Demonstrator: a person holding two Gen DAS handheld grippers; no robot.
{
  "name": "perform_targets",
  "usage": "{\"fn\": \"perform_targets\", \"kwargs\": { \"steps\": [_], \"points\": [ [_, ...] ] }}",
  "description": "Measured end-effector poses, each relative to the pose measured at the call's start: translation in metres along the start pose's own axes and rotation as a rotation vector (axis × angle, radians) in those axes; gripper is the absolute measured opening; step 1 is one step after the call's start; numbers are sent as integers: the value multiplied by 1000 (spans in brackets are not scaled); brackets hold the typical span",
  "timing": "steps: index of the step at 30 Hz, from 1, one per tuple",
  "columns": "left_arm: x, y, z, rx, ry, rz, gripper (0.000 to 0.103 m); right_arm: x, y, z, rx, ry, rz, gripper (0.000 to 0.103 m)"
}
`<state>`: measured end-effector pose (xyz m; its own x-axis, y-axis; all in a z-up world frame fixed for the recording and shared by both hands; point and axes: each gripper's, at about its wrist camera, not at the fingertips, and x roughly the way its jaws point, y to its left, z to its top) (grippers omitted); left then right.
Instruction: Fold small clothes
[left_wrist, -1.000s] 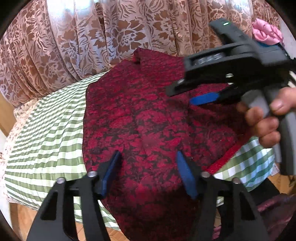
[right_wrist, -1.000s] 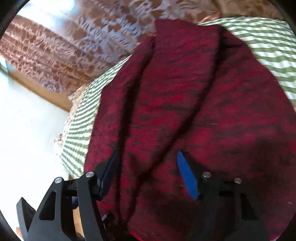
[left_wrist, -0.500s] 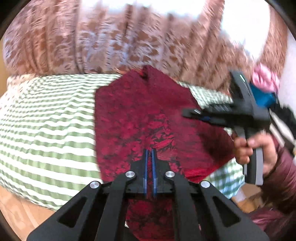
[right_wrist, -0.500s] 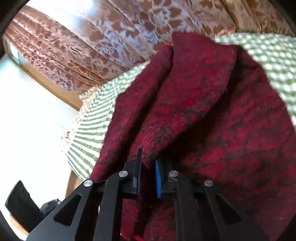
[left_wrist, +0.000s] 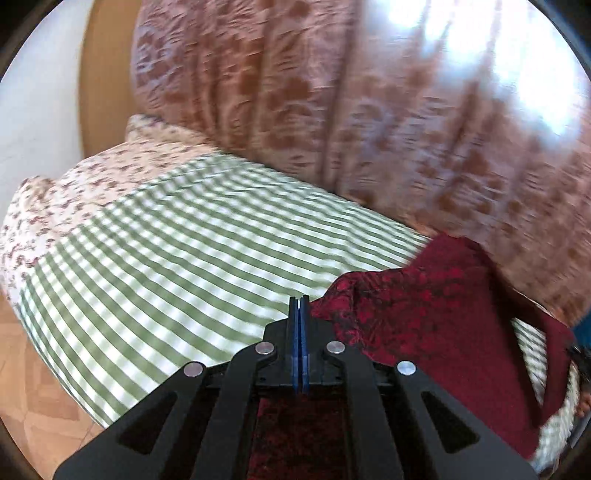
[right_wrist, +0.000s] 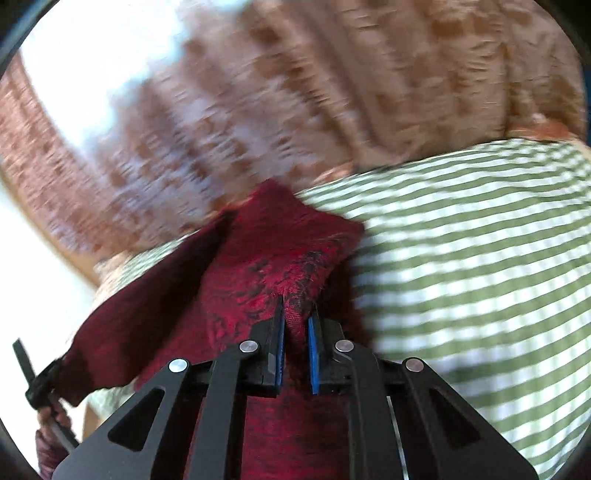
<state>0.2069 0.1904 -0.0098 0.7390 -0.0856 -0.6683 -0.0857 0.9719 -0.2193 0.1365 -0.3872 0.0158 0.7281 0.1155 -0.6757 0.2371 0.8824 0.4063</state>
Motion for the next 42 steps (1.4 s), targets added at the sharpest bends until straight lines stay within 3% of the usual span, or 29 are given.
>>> {"fn": "perform_targets", "kwargs": {
  "steps": [6,9,10,11,12,13,14,17,21,25,28,31,32,33,35,42],
  "points": [
    [55,36,40,-102,35,188,0,12,-80,41,154,-39,-159,9],
    [75,49,53,-136,63,319,1,27,-100,56,187,-34,-231,9],
    [77,54,54,-162,60,354,12,34,-109,62,201,-23,-235,16],
    [75,59,54,-187,50,358,24,38,-115,68,208,-25,-265,32],
    [72,60,54,-197,34,364,47,39,-122,72,212,-37,-298,47],
    [67,59,53,-191,1,384,60,38,-126,77,219,-58,-326,82],
    [63,56,50,-177,-17,377,60,33,-128,81,222,-83,-345,93],
    [47,35,25,-97,-8,255,60,13,-123,88,171,-155,-395,93],
    [32,-3,-30,20,92,-24,61,-13,-95,71,61,-139,-293,93],
    [29,-42,-103,90,284,-294,60,-18,-58,10,-27,22,-87,92],
    [24,-65,-140,119,361,-381,60,-2,-44,-43,-42,190,-32,80],
    [13,-92,-165,197,367,-383,56,14,-41,-88,-22,318,5,61],
    [11,-98,-169,225,358,-368,50,17,-40,-99,-13,343,19,48],
    [11,-104,-171,255,361,-358,28,18,-38,-109,-15,364,27,41],
    [10,-105,-171,274,364,-346,19,16,-30,-120,-40,373,24,23],
    [-4,-71,-143,321,336,-249,16,-16,-4,-156,-99,440,101,14]
  ]
}}
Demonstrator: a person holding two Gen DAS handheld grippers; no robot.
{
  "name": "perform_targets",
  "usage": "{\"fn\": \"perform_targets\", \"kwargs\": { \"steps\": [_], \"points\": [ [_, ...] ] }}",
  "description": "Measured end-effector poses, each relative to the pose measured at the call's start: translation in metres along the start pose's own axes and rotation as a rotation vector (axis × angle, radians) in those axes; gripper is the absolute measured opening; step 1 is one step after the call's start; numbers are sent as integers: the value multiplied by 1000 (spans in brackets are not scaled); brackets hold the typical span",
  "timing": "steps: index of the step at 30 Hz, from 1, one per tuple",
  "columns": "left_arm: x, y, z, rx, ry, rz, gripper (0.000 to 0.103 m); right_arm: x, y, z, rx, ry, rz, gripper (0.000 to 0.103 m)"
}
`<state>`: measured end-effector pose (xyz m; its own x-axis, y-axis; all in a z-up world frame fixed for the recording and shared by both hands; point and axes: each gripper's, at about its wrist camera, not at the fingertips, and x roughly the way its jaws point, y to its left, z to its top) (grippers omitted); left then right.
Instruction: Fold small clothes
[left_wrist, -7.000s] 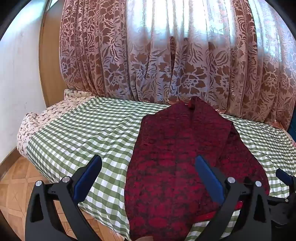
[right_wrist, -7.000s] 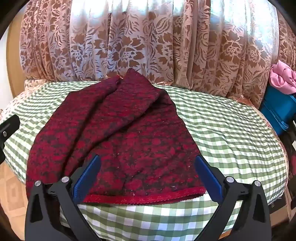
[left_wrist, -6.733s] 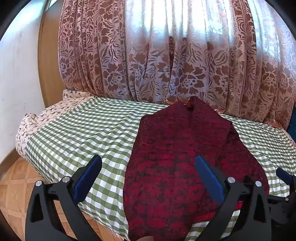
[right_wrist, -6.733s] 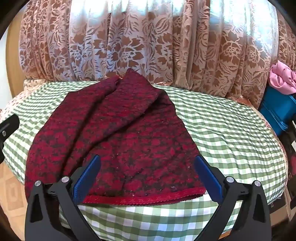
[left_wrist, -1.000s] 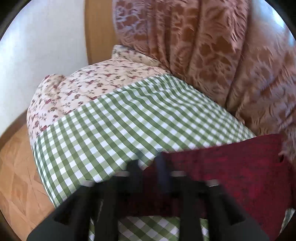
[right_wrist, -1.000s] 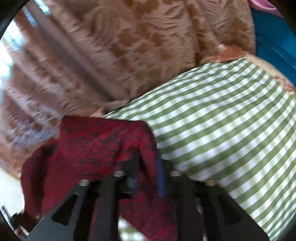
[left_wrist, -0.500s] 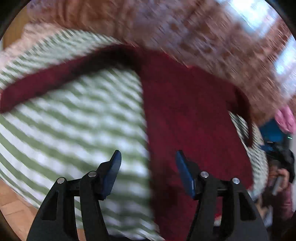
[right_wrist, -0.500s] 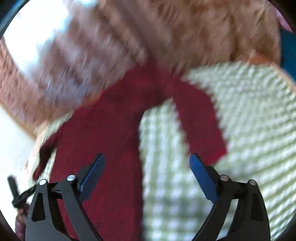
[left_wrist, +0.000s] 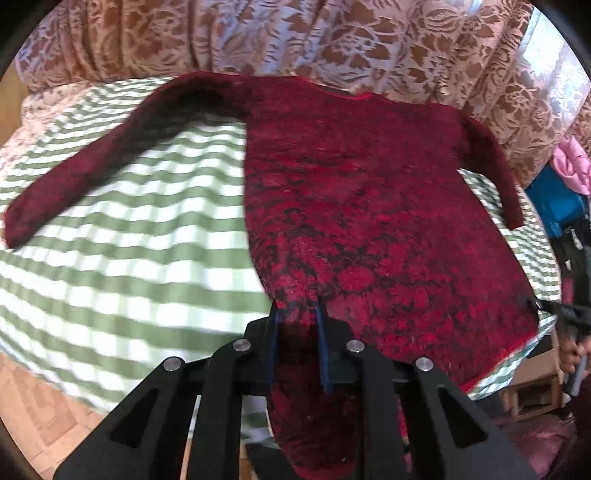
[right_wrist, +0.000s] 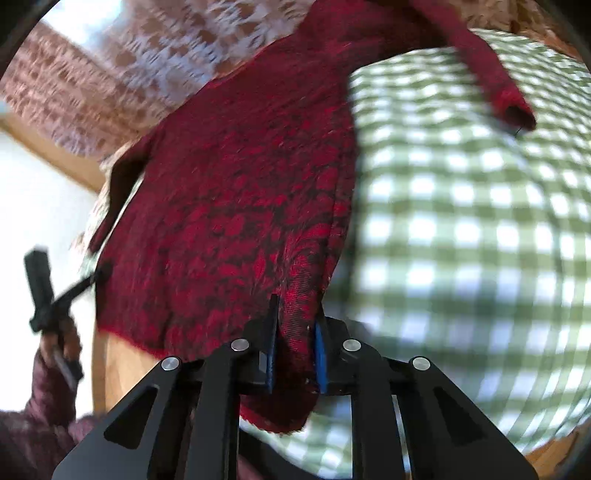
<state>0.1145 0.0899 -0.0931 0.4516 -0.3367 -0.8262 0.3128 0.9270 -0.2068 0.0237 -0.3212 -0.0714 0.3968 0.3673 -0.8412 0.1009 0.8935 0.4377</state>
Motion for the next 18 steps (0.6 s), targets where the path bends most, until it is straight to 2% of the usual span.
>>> {"fn": "perform_targets", "kwargs": {
  "steps": [2,4,5,6,7,8,9,10,14,15,17,18],
  "points": [
    [0,8,-1,-6,19,24,18,2,14,-17,-36,40,23,14],
    [-2,10,-5,-16,28,72,38,5,23,-32,-47,74,33,14],
    [-5,11,-5,-29,7,98,41,5,25,-35,-50,77,38,17],
    [-11,11,-3,-47,-22,99,42,3,26,-35,-53,69,46,23],
    [-16,14,-2,-63,-49,96,42,-4,23,-31,-41,47,46,39],
    [-20,12,2,-75,-75,90,42,-11,19,-25,-23,20,31,54],
    [-24,11,4,-81,-97,79,42,-20,13,-17,-7,-33,5,57],
    [-27,3,10,-75,-125,60,43,-31,5,-7,8,-106,-32,58],
    [-15,-44,24,21,-159,23,49,-58,-44,32,143,-277,-194,58],
    [-12,-51,24,36,-158,14,52,-67,-65,43,216,-345,-288,59],
    [0,-78,30,77,-136,-28,53,-82,-101,54,325,-453,-415,71],
    [5,-87,33,84,-126,-43,53,-85,-112,59,343,-477,-436,72]
  ]
}}
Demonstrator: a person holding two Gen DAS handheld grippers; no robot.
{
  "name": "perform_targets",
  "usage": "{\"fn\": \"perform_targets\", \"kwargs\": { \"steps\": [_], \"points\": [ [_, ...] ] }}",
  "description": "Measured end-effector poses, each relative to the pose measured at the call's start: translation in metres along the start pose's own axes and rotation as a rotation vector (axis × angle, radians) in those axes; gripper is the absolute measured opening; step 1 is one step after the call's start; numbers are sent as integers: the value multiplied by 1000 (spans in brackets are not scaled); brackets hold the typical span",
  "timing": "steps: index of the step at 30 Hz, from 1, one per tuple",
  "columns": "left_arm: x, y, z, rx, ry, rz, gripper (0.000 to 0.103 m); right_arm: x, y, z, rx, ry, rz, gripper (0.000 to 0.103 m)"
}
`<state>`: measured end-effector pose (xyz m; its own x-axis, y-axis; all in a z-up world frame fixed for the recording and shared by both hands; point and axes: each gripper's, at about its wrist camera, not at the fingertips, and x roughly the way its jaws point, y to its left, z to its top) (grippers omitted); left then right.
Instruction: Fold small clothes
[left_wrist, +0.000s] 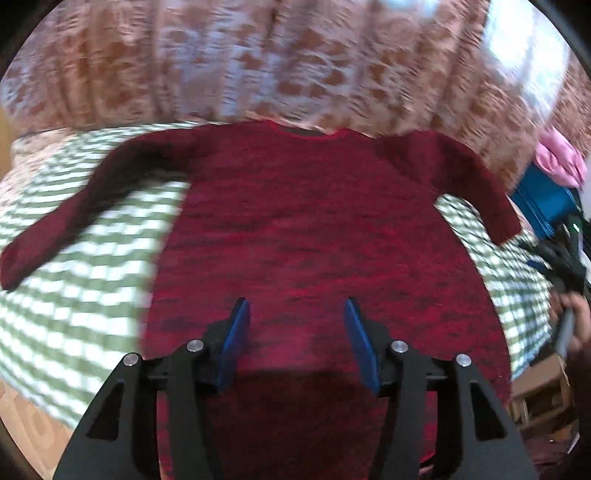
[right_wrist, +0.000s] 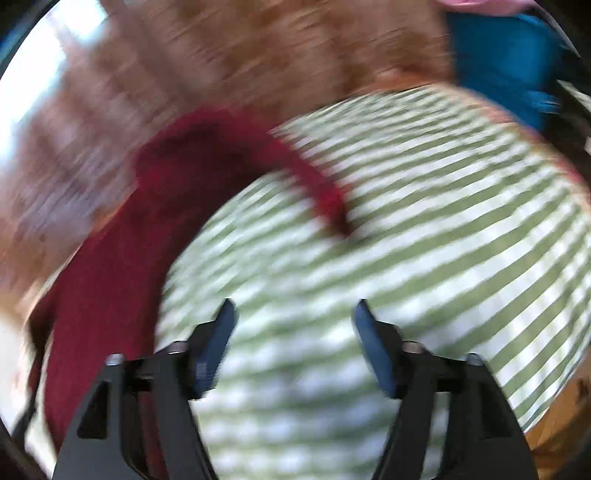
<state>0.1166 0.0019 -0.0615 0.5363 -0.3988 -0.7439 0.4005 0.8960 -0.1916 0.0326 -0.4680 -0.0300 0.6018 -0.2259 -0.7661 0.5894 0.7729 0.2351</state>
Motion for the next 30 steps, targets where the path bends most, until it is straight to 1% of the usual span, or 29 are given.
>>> {"fn": "perform_targets", "kwargs": {
  "steps": [2,4,6,7,8,9,10,11,12,15,18,21,22,23,24,25,26,27,28,30],
  "points": [
    [11,-20,3,18,28,-39,53,15,-14,16,25,-5,-16,72],
    [20,-40,3,51,41,-58,54,30,-18,26,51,7,2,72],
    [28,-56,5,79,51,-60,56,38,-15,34,55,-24,7,72],
    [34,-65,6,96,65,-65,56,43,-15,37,53,-33,22,69],
    [35,-69,4,102,71,-69,56,49,-15,42,52,-30,30,55],
    [39,-73,5,110,79,-70,56,54,-14,43,49,-27,39,44],
    [41,-73,5,113,86,-66,56,57,-11,49,40,-24,50,30],
    [43,-73,5,113,91,-62,56,57,-11,54,26,-31,42,15],
    [44,-73,4,110,96,-62,56,54,-6,57,7,-46,33,9],
    [51,-72,5,102,109,-54,56,32,0,71,-50,-87,28,8],
    [57,-72,5,106,117,-53,59,-4,-3,89,-72,-148,40,7],
    [60,-75,6,121,121,-48,63,-36,-13,120,-64,-214,9,6],
    [61,-76,6,123,122,-49,64,-39,-17,129,-59,-227,-10,4],
    [62,-77,7,127,124,-48,65,-40,-20,140,-59,-240,-38,4],
    [63,-78,7,131,126,-44,65,-35,-25,155,-53,-242,-83,4],
    [64,-78,8,132,127,-39,65,-29,-30,165,-42,-233,-107,3],
    [64,-78,9,129,129,-39,65,-19,-37,175,-27,-218,-139,3],
    [65,-78,10,124,131,-39,65,-3,-43,186,-21,-202,-199,3],
    [65,-78,10,120,134,-38,65,11,-48,192,-23,-185,-246,3],
    [66,-78,11,117,137,-37,65,37,-58,202,-13,-136,-313,3]
  ]
}}
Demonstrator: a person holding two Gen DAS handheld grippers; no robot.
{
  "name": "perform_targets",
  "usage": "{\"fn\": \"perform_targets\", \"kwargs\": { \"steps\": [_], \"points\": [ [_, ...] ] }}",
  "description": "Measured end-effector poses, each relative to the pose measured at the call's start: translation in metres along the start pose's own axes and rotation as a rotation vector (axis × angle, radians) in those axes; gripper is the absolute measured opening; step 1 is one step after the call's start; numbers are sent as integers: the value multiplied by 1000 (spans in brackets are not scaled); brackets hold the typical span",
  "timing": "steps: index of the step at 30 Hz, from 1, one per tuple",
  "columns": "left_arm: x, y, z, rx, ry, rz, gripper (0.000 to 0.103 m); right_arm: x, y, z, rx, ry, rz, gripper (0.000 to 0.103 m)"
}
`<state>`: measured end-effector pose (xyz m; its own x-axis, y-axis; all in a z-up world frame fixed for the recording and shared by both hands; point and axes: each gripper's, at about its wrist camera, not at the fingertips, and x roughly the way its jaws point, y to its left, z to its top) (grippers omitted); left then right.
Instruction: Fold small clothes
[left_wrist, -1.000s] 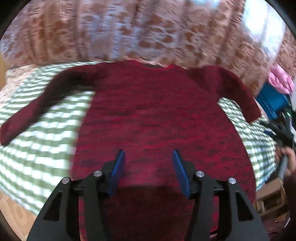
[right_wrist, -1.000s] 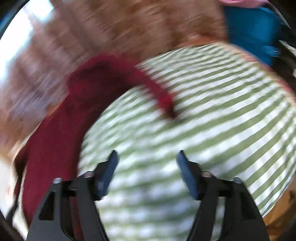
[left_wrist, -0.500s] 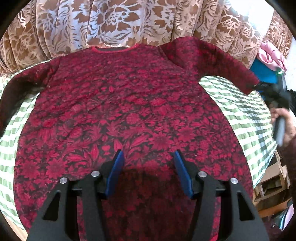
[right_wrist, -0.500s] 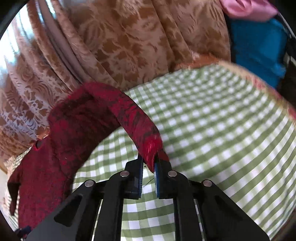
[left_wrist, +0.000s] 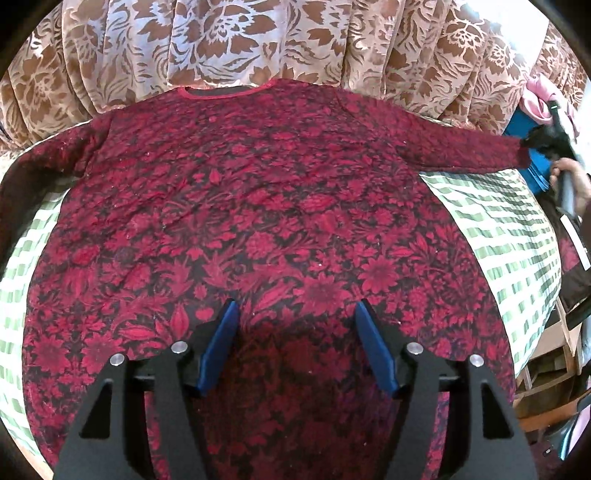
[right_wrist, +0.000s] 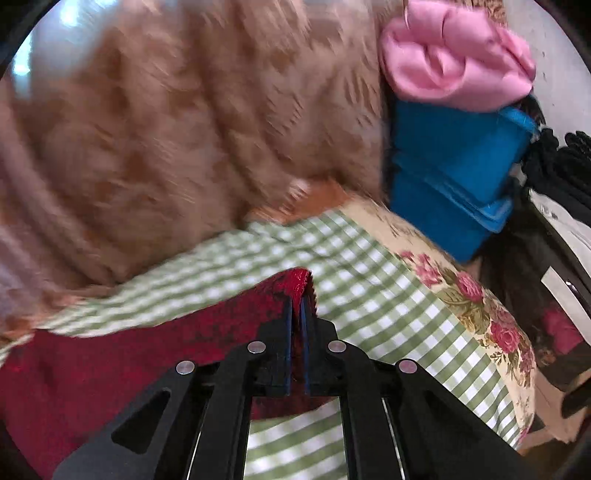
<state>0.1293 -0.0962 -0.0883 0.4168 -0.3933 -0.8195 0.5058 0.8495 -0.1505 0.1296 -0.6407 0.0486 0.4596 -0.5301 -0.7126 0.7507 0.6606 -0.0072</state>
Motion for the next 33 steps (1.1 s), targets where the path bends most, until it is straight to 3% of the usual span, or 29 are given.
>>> {"fn": "perform_targets", "kwargs": {
  "steps": [1,3,4,5,6,7,9,10,13,15,17,19,21,22,23,27,30,33],
  "points": [
    [0,0,0,-1,2,1,66,16,0,0,-7,21,-36,3],
    [0,0,1,-3,2,-2,66,33,-2,-2,6,56,-27,7],
    [-1,0,2,-5,0,-4,67,36,-2,-4,23,65,-9,26],
    [-1,0,3,-7,-2,-5,67,34,-2,-9,42,60,-4,67],
    [-1,1,3,-10,-3,-7,67,31,-2,-12,51,50,-7,82],
    [-2,1,4,-14,-7,-9,67,20,0,-19,63,16,-13,87],
    [-5,3,5,-17,-17,-10,67,5,6,-33,67,-7,33,87],
    [-6,4,5,-19,-22,-6,67,-2,12,-45,77,23,113,86],
    [-8,10,3,-41,-31,-1,67,-12,34,-88,161,156,380,85],
    [-8,15,2,-59,-32,7,67,-3,60,-122,205,280,533,76],
    [-10,19,0,-67,-35,15,67,12,81,-142,265,356,592,72],
    [-14,23,-3,-69,-46,34,70,29,98,-150,324,371,591,67],
    [-17,28,-6,-84,-49,42,70,44,106,-150,390,369,578,45],
    [-17,32,-8,-102,-47,38,70,50,110,-147,397,361,545,21],
    [-17,35,-10,-115,-43,37,70,54,115,-144,367,357,481,14],
    [-10,40,-20,-132,-29,36,70,55,128,-132,194,295,337,12],
    [-14,44,-20,-147,-44,19,70,53,126,-131,167,302,322,16],
    [-28,57,-16,-185,-82,19,76,35,124,-131,137,296,314,43]
  ]
}}
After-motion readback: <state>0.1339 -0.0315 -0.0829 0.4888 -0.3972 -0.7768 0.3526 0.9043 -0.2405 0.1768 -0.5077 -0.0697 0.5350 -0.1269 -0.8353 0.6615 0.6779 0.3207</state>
